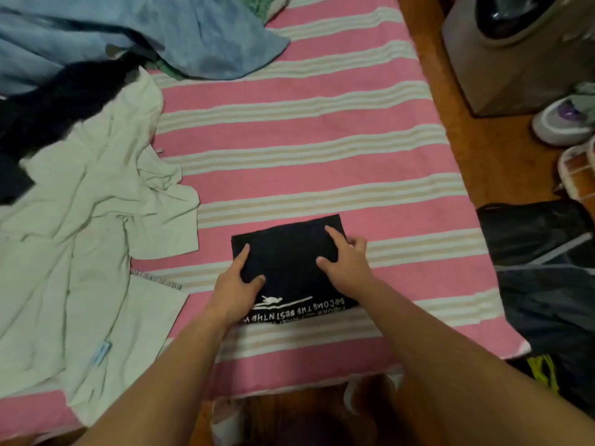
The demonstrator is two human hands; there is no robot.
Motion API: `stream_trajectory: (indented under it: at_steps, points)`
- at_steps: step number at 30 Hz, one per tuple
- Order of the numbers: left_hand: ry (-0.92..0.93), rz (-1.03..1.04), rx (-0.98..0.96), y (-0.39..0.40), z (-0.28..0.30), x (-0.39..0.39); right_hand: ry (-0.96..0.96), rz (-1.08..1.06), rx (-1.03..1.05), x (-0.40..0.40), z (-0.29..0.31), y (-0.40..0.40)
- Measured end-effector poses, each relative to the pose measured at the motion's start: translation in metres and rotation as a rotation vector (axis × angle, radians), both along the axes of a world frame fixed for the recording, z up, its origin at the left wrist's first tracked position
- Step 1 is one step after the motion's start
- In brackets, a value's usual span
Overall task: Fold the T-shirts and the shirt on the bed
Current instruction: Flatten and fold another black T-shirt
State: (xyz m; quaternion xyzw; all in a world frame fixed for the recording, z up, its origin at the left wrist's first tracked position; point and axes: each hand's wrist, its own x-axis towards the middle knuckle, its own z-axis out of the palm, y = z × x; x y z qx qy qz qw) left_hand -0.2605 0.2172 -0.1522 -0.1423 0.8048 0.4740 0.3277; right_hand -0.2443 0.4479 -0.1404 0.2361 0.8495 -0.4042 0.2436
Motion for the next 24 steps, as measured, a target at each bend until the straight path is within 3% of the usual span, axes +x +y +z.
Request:
stream_trajectory:
  at_steps: [3, 6, 11, 16, 18, 21, 24]
  points:
    - [-0.126, 0.150, 0.298, -0.020, 0.006, 0.007, 0.016, -0.275, -0.370, 0.017, 0.003, 0.005]
    - [-0.233, 0.119, 0.347, -0.036, 0.027, 0.031, -0.032, -0.419, -0.612, 0.062, 0.026, 0.000]
    - [-0.357, -0.078, 0.367, -0.002, 0.057, 0.071, 0.048, -0.692, -0.570, 0.182, 0.061, 0.001]
    - [-0.416, -0.283, 0.527, 0.120, 0.086, 0.140, 0.200, -0.918, -0.472, 0.319, 0.082, 0.081]
    - [-0.407, -0.378, 0.487, 0.179, 0.085, 0.180, 0.223, -0.987, -0.410, 0.375, 0.089, 0.124]
    - [-0.298, -0.578, 0.360, 0.273, 0.060, 0.254, 0.240, -1.103, -0.302, 0.460, 0.080, 0.197]
    - [-0.271, -0.786, 0.254, 0.378, -0.001, 0.326, 0.269, -1.169, -0.194, 0.531, 0.039, 0.278]
